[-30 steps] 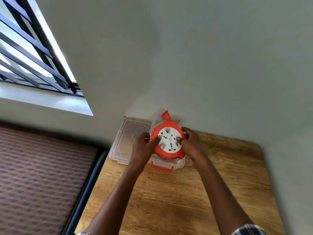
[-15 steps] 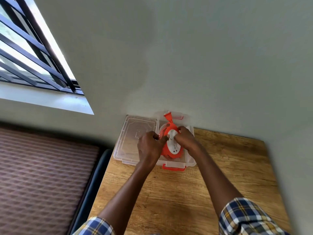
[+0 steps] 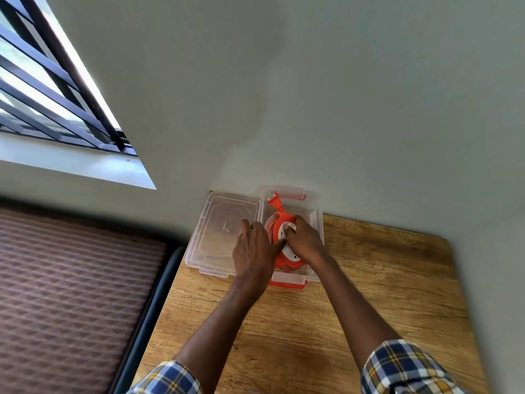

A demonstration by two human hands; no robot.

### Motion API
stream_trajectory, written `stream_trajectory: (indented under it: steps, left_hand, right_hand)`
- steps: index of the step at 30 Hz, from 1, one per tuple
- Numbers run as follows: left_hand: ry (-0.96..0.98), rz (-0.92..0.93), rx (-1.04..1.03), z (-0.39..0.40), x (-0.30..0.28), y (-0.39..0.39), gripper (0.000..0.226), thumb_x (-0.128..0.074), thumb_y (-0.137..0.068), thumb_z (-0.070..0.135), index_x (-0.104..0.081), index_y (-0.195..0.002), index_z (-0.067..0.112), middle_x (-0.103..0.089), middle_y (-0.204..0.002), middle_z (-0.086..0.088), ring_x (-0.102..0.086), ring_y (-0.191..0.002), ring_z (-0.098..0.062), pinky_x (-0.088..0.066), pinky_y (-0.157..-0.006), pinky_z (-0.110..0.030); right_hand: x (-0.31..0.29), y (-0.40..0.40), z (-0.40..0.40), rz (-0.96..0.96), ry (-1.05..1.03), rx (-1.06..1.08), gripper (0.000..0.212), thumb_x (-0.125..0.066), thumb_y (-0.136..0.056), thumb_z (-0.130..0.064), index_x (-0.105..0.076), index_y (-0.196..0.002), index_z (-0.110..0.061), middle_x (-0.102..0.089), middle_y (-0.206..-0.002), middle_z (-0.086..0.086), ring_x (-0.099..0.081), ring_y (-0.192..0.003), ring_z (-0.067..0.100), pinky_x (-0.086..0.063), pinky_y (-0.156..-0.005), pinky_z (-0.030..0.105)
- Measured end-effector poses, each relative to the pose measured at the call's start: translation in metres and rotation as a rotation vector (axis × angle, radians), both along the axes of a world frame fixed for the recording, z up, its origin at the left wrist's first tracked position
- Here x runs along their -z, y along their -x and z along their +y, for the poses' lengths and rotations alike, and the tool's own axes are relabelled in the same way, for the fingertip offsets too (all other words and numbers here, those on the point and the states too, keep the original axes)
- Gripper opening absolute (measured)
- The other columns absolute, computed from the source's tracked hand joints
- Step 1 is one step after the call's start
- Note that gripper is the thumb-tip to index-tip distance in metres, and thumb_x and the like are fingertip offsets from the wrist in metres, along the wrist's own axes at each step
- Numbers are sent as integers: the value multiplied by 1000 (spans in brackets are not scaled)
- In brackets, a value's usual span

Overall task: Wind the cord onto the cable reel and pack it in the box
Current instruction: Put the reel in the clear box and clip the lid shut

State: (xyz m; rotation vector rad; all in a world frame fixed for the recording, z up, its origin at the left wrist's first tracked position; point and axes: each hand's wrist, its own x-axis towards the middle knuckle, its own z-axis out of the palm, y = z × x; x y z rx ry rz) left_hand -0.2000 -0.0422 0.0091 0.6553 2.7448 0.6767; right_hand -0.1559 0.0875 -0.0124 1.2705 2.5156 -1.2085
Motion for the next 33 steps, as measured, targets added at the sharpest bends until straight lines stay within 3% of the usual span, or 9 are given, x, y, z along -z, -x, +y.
stream_trajectory:
  steps: [7,10,13,16,19,23,27,30,33]
  left_hand:
    - [-295,-133,-38,-11,11,7,61,-81,-92,42,-50,-133,10,-70,-128,-15,-70,-109,-37,-46,-73,-36]
    - [-266,-151,-3,-21,16,8,54,-68,-99,52,-53,-134,13,-71,-127,-14,-69,-110,-36,-45,-75,-36]
    - [-87,-223,-26,-35,16,6,74,-53,-94,76,-51,-128,9,-71,-120,-17,-70,-105,-39,-48,-75,-40]
    - [112,-423,-6,-46,10,4,73,-46,-95,80,-52,-109,9,-79,-89,-14,-78,-78,-34,-62,-70,-42]
    - [3,-611,-20,-45,6,0,35,-55,-107,44,-50,-93,12,-76,-61,-8,-76,-52,-25,-63,-49,-35]
    - [-98,-434,-101,-36,10,-14,3,-47,-103,13,-49,-101,13,-74,-78,-11,-74,-49,-25,-63,-54,-38]
    - [-192,-317,-261,-28,17,-28,9,-51,-103,14,-48,-111,12,-72,-97,-15,-72,-81,-36,-60,-76,-48]
    - [-236,-253,-317,-12,21,-43,11,-54,-103,16,-47,-112,14,-72,-108,-16,-63,-90,-35,-44,-76,-41]
    - [-281,-217,-311,7,24,-56,17,-59,-103,20,-55,-117,14,-73,-112,-14,-67,-101,-37,-41,-77,-39]
  right_hand:
    - [4,-5,-12,-88,-145,-20,62,-59,-100,-20,-32,-155,-12,-52,-146,17,-56,-128,37,-50,-99,44]
    - [-3,-12,-23,-123,-232,-1,64,-67,-95,-24,-37,-150,-11,-53,-142,16,-59,-124,36,-55,-94,42]
    - [-17,-20,-17,81,-494,-37,55,-69,-92,-18,-49,-143,-17,-53,-142,8,-59,-124,28,-60,-88,40]
    - [-29,-16,16,176,-605,-148,58,-68,-93,-14,-46,-147,-16,-47,-151,10,-48,-138,30,-53,-102,45]
    - [-34,-6,47,-69,-552,-294,69,-59,-100,-30,-26,-160,-21,-30,-165,9,-29,-151,30,-37,-115,53]
    - [-27,-18,68,-154,-542,-309,61,-51,-103,-31,-27,-159,-25,-42,-158,7,-50,-135,33,-43,-107,51]
    - [-19,-53,71,6,-555,-79,47,-58,-102,-22,-50,-148,-20,-60,-143,6,-62,-124,30,-53,-99,44]
    - [-15,-95,75,53,-578,90,37,-65,-98,-20,-62,-135,-16,-70,-129,7,-70,-112,29,-58,-85,39]
    - [-11,-142,77,98,-543,238,23,-70,-92,-23,-69,-114,-15,-75,-105,7,-73,-92,30,-55,-68,33]
